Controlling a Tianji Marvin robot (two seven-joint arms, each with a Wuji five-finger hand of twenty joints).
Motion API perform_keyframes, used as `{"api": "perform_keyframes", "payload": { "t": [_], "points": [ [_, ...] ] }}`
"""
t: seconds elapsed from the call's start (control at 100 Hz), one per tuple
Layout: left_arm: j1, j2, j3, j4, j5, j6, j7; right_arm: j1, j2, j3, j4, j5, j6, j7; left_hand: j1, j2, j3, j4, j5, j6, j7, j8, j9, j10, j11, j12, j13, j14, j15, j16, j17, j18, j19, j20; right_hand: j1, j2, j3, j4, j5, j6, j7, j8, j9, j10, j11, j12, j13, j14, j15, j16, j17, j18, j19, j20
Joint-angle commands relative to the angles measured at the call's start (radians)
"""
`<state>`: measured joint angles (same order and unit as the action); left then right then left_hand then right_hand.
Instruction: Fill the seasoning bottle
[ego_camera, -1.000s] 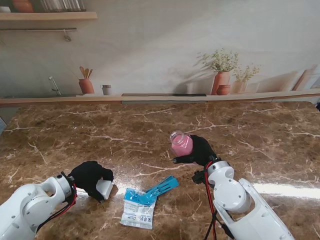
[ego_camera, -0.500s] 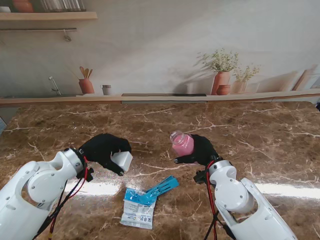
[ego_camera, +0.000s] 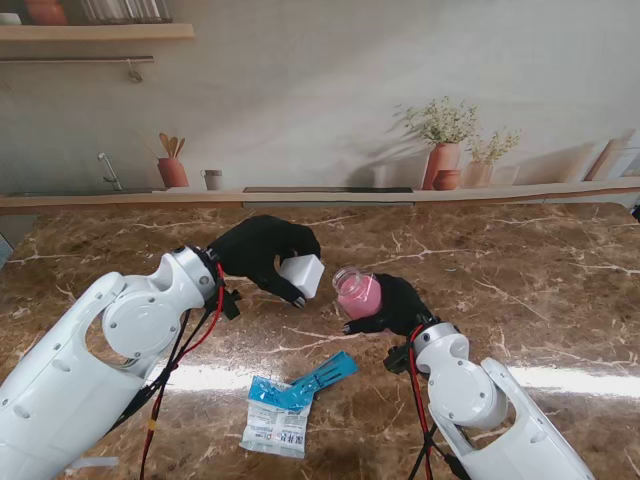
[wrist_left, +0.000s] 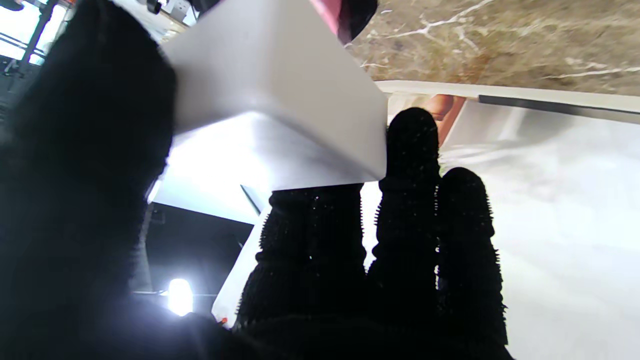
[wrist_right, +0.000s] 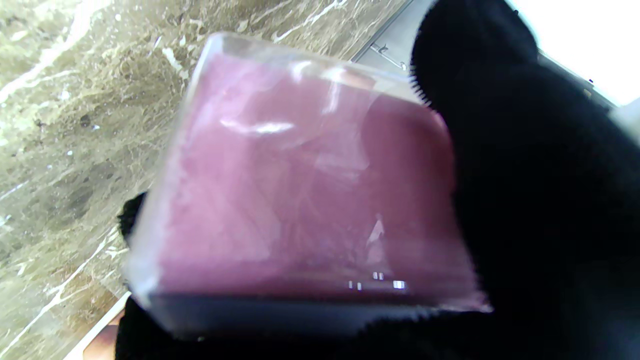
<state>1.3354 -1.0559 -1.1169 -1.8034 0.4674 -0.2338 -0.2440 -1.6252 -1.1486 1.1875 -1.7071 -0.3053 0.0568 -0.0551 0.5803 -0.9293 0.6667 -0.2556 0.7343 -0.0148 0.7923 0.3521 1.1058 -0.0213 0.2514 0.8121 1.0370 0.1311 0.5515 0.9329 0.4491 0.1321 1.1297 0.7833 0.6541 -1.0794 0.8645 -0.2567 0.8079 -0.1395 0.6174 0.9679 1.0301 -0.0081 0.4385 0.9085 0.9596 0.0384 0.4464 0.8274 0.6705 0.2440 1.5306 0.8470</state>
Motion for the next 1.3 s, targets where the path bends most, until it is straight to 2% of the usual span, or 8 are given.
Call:
{"api": "perform_keyframes", "payload": {
  "t": [0.0, 0.18, 0.47, 1.04, 1.29],
  "points": [
    [-0.023, -0.017, 0.014, -0.008, -0.002, 0.001, 0.001, -0.005, -0.001, 0.001, -0.016, 0.02, 0.011, 0.021, 0.324, 0.178, 0.274, 0.062, 0.161, -0.233, 0.207, 0.078, 0.084, -0.012, 0.036, 0.032, 0.008, 0.01, 0.015, 0.015, -0.015, 0.001, 0.026, 0.022, 0.213, 0.405, 0.402, -0.01, 0.282, -0.124, 0.26, 0.042, 0.131, -0.071, 0.223, 0.053, 0.184, -0.156, 0.839, 0.081, 0.029, -0.152, 0.088, 0.036],
    [-0.071, -0.026, 0.07, 0.018, 0.002, 0.003, 0.023, -0.009, 0.002, 0.008, -0.03, 0.058, 0.014, 0.048, 0.325, 0.181, 0.271, 0.063, 0.16, -0.233, 0.206, 0.081, 0.082, -0.012, 0.036, 0.033, 0.006, 0.009, 0.012, 0.017, -0.019, -0.001, 0.02, 0.023, 0.214, 0.405, 0.403, -0.011, 0.283, -0.121, 0.257, 0.043, 0.132, -0.068, 0.22, 0.053, 0.186, -0.155, 0.851, 0.086, 0.03, -0.151, 0.09, 0.037],
    [-0.123, -0.036, 0.132, 0.075, 0.013, -0.005, 0.052, -0.024, 0.01, 0.015, -0.058, 0.066, 0.002, 0.077, 0.326, 0.181, 0.271, 0.064, 0.16, -0.234, 0.205, 0.084, 0.081, -0.013, 0.035, 0.033, 0.006, 0.009, 0.01, 0.02, -0.021, -0.001, 0.016, 0.026, 0.213, 0.407, 0.4, -0.011, 0.284, -0.12, 0.254, 0.043, 0.133, -0.066, 0.217, 0.053, 0.187, -0.155, 0.854, 0.085, 0.03, -0.15, 0.09, 0.038],
    [-0.162, -0.052, 0.183, 0.131, 0.003, -0.021, 0.096, -0.013, 0.008, -0.008, -0.064, 0.116, 0.0, 0.093, 0.326, 0.179, 0.276, 0.064, 0.162, -0.233, 0.207, 0.088, 0.082, -0.013, 0.038, 0.035, 0.005, 0.011, 0.009, 0.025, -0.025, -0.004, 0.017, 0.032, 0.213, 0.407, 0.402, -0.01, 0.286, -0.118, 0.25, 0.045, 0.136, -0.064, 0.214, 0.053, 0.19, -0.154, 0.857, 0.084, 0.034, -0.149, 0.093, 0.04],
    [-0.176, -0.051, 0.198, 0.143, 0.008, -0.03, 0.092, -0.006, 0.007, -0.016, -0.061, 0.134, -0.008, 0.096, 0.327, 0.183, 0.272, 0.064, 0.159, -0.234, 0.206, 0.088, 0.079, -0.016, 0.038, 0.035, 0.002, 0.008, 0.008, 0.028, -0.027, -0.007, 0.016, 0.034, 0.213, 0.409, 0.4, -0.011, 0.283, -0.116, 0.247, 0.046, 0.136, -0.064, 0.212, 0.053, 0.19, -0.154, 0.857, 0.083, 0.034, -0.149, 0.092, 0.04]
  ]
}}
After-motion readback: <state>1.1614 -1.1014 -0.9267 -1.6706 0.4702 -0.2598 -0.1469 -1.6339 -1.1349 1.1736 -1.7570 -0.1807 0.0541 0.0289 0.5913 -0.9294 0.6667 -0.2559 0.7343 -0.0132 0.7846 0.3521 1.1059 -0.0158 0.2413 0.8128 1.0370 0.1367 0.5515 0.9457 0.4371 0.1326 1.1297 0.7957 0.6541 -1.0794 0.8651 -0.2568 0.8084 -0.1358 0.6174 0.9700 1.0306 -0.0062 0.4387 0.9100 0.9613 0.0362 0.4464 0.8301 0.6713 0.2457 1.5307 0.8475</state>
